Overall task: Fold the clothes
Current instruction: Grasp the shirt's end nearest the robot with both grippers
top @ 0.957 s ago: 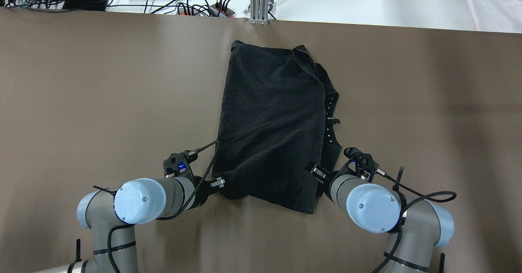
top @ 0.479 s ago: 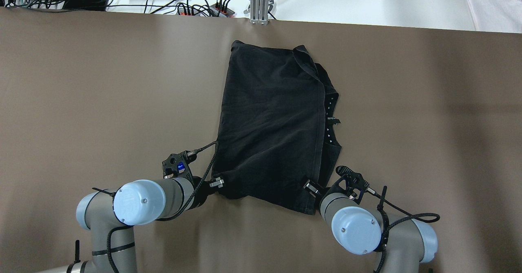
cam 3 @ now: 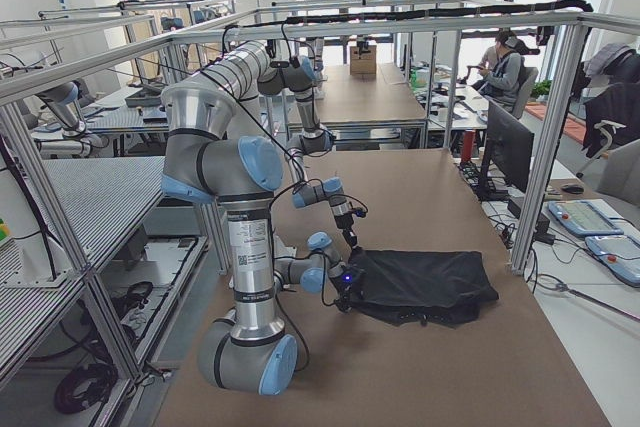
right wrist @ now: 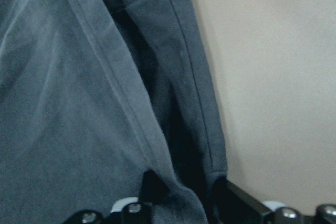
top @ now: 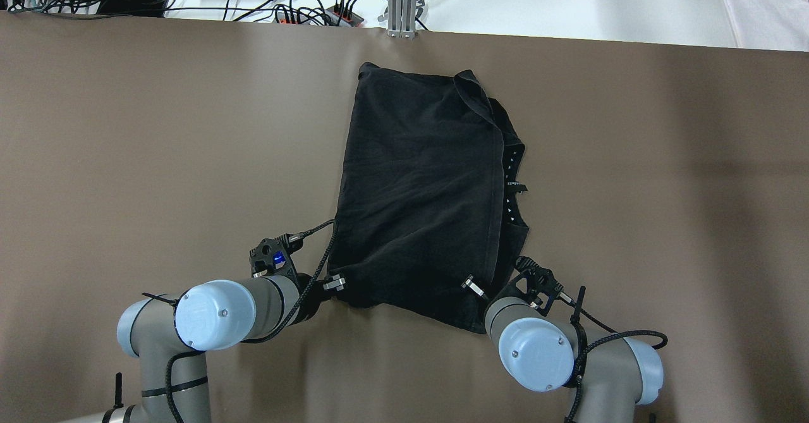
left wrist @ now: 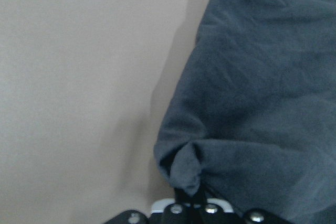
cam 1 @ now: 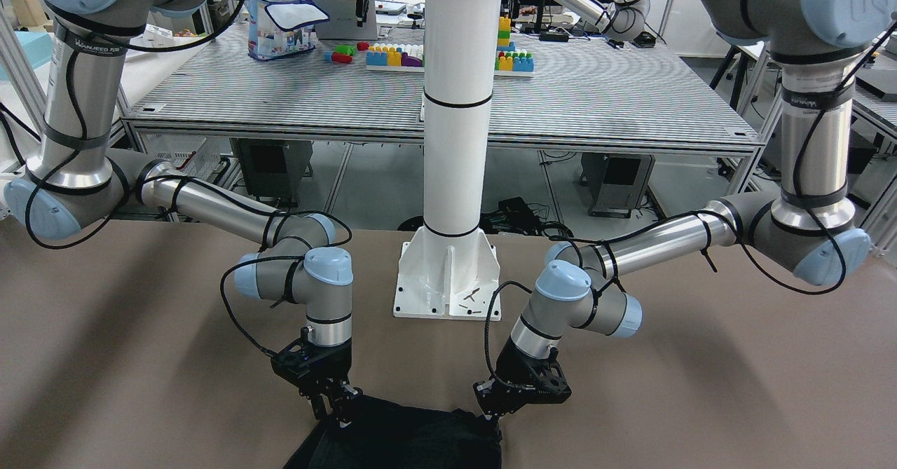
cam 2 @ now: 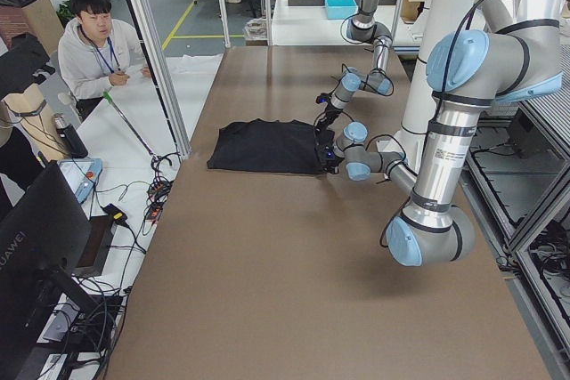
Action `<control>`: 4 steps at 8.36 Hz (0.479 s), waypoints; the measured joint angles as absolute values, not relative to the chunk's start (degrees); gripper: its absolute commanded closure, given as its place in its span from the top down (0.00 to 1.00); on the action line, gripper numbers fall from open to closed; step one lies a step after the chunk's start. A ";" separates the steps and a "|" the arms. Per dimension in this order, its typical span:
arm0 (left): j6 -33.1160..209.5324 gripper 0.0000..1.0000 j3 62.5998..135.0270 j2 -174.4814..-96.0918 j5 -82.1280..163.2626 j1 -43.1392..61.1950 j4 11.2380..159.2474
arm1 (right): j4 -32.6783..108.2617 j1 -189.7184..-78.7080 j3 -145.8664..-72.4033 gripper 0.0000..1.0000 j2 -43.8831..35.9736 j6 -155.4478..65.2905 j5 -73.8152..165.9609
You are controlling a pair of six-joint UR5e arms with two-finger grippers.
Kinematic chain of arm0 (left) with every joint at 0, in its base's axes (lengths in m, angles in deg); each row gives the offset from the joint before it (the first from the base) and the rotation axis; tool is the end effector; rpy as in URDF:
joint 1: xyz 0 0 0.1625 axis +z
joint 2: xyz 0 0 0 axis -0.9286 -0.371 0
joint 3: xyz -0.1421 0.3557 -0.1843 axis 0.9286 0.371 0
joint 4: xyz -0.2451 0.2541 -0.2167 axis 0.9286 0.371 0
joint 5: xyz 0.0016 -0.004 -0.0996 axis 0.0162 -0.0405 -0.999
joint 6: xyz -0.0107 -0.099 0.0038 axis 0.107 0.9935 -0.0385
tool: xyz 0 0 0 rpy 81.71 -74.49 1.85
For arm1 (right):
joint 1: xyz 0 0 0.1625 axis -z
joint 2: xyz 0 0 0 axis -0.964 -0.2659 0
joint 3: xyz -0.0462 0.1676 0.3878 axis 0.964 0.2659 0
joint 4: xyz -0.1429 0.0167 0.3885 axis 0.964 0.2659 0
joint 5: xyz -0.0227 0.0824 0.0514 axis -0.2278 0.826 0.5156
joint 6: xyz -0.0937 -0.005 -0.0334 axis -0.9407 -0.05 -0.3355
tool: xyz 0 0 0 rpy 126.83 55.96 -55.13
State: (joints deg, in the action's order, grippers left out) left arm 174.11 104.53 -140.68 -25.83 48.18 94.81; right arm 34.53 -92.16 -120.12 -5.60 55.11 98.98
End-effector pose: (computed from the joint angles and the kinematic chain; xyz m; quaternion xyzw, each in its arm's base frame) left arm 0.5575 -0.3492 0.2878 0.0606 0.5526 -0.2296 0.7989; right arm -0.5287 -0.3327 0.3432 0.0785 -0.4187 0.3874 0.8176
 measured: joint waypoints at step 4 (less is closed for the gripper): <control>174.11 0.00 104.71 -140.74 -25.81 48.09 94.77 | 37.08 -92.56 -121.50 0.00 -4.93 56.38 98.92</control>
